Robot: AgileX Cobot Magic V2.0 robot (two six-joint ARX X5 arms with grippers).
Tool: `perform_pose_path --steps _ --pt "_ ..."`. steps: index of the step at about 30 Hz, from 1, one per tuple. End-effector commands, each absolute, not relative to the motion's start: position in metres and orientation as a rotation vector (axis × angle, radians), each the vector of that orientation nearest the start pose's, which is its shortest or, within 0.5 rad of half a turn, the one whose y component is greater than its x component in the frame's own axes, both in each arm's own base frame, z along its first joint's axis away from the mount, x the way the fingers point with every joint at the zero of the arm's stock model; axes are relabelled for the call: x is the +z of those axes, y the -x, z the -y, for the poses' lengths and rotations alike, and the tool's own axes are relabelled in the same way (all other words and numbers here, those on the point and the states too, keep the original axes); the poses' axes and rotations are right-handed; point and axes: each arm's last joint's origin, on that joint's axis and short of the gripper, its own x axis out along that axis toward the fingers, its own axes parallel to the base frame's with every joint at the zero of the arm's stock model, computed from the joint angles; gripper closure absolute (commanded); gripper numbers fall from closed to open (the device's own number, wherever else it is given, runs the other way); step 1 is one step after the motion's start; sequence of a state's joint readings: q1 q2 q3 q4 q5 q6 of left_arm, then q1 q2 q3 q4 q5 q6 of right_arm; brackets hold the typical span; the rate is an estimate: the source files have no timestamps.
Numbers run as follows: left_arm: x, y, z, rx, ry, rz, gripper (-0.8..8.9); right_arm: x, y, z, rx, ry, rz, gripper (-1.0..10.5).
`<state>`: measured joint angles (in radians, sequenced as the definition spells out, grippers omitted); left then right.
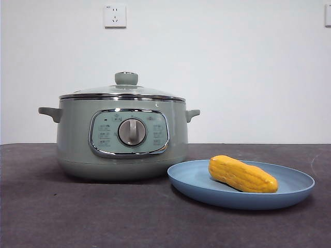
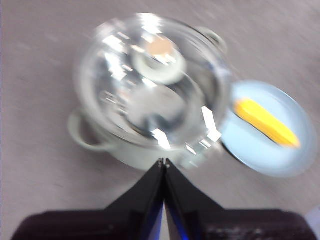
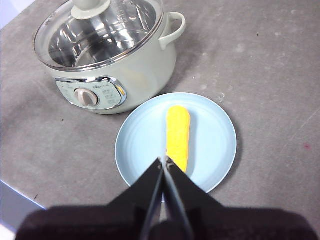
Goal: Take the corn out from the steamer,put the corn on the plate,close the lid
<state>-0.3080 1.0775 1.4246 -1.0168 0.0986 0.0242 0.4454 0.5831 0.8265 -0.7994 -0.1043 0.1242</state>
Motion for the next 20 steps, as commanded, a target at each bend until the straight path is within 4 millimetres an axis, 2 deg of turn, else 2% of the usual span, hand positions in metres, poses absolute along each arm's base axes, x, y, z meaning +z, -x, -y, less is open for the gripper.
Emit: perform_pose_path --steps 1,6,10,14,20 --pt "0.43 -0.16 0.044 -0.338 -0.08 -0.524 8.17 0.313 -0.094 -0.048 0.496 -0.031 -0.592 9.5" --pt "0.452 -0.126 0.019 -0.226 -0.091 -0.276 8.17 0.313 -0.094 -0.048 0.496 -0.031 -0.592 9.5" --pt "0.448 -0.103 0.006 -0.127 -0.106 -0.138 8.17 0.313 -0.094 -0.048 0.496 -0.031 -0.592 9.5" --pt "0.418 -0.091 -0.001 -0.049 -0.106 -0.036 8.17 0.313 -0.094 -0.048 0.496 -0.031 -0.592 9.5" --pt "0.343 -0.093 -0.005 -0.003 -0.051 -0.008 8.17 0.313 -0.094 -0.048 0.496 -0.031 -0.592 9.5"
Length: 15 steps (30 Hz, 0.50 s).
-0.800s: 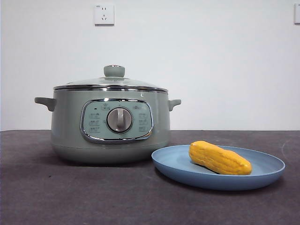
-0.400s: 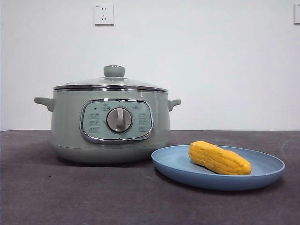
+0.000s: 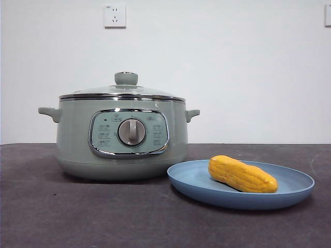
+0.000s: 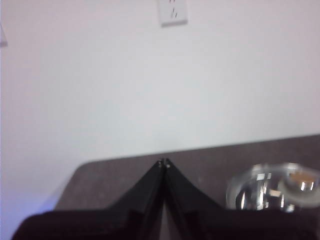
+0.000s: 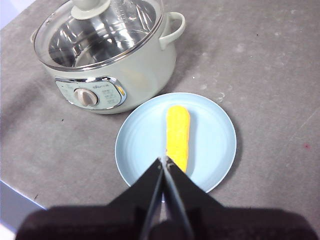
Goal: Take the corn out from the steamer,put the corn on the plate,close the lid
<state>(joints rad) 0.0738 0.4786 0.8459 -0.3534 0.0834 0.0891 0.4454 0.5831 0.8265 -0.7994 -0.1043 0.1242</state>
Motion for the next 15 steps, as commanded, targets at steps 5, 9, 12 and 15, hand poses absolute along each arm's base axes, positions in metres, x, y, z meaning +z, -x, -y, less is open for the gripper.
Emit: perform_pose_path --steps 5,9,12,15 --pt "0.286 -0.095 -0.006 0.008 0.007 -0.058 8.17 0.313 -0.094 -0.048 0.496 -0.031 -0.592 9.5" --pt "0.249 -0.095 -0.006 0.01 0.017 -0.102 8.17 0.313 -0.094 -0.048 0.496 -0.031 -0.592 9.5" --pt "0.229 -0.094 -0.006 0.015 0.018 -0.122 8.17 0.313 -0.094 -0.048 0.496 -0.031 -0.592 9.5" --pt "0.214 -0.093 -0.007 0.032 0.018 -0.133 8.17 0.313 -0.094 -0.048 0.496 -0.031 -0.592 9.5"
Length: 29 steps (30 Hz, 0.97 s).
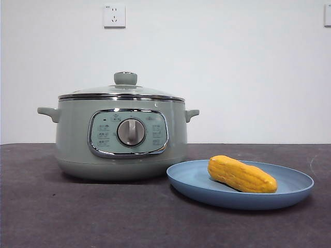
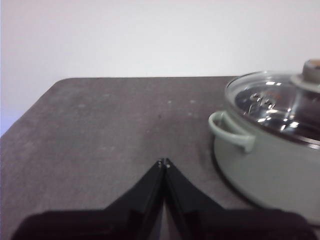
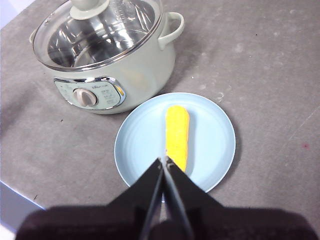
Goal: Take the corn out from the steamer,put the corn on the plate,close the lid
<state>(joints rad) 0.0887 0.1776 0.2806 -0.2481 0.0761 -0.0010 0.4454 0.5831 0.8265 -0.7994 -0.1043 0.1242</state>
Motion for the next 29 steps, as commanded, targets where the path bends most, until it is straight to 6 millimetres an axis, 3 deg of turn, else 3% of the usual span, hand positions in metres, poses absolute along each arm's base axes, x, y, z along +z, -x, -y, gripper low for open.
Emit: perform_pose_path --steps 1,17,29 --pt "0.209 -0.093 -0.007 0.044 0.018 -0.137 8.17 0.313 -0.094 -0.048 0.496 -0.031 -0.592 9.5" --pt "0.148 -0.094 -0.008 0.077 0.096 -0.203 8.17 0.313 -0.094 -0.048 0.496 -0.031 -0.592 9.5" --pt "0.148 -0.095 -0.008 0.074 0.095 -0.197 8.17 0.313 -0.094 -0.048 0.495 -0.03 -0.592 9.5"
